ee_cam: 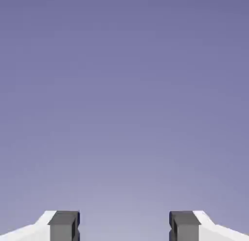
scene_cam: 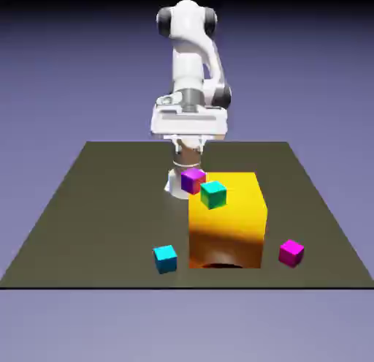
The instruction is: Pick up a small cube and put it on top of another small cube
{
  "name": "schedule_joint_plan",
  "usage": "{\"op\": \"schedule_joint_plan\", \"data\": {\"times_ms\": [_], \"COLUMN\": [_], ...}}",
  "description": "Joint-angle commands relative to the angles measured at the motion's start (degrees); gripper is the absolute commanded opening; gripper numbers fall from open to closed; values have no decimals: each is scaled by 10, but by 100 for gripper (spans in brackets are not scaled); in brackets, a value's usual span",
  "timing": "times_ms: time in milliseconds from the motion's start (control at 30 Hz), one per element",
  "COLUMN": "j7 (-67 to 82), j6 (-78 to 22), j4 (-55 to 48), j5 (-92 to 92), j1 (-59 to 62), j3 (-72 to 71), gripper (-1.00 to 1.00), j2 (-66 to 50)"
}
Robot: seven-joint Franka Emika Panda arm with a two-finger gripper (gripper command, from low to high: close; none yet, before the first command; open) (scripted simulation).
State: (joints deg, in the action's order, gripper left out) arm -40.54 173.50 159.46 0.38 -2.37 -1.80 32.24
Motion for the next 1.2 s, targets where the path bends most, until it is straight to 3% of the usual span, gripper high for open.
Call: {"op": "schedule_joint_plan", "data": {"times_ms": [0, 967, 1167], "j7": [-1, -102, -144], "j6": [-15, -452, -383], "j4": [-17, -446, -436], "j5": [-6, -193, -243], "j1": [-5, -91, -104], "j3": [-11, -267, -222], "gripper": [0, 0, 0], "j2": [-21, -622, -700]}}
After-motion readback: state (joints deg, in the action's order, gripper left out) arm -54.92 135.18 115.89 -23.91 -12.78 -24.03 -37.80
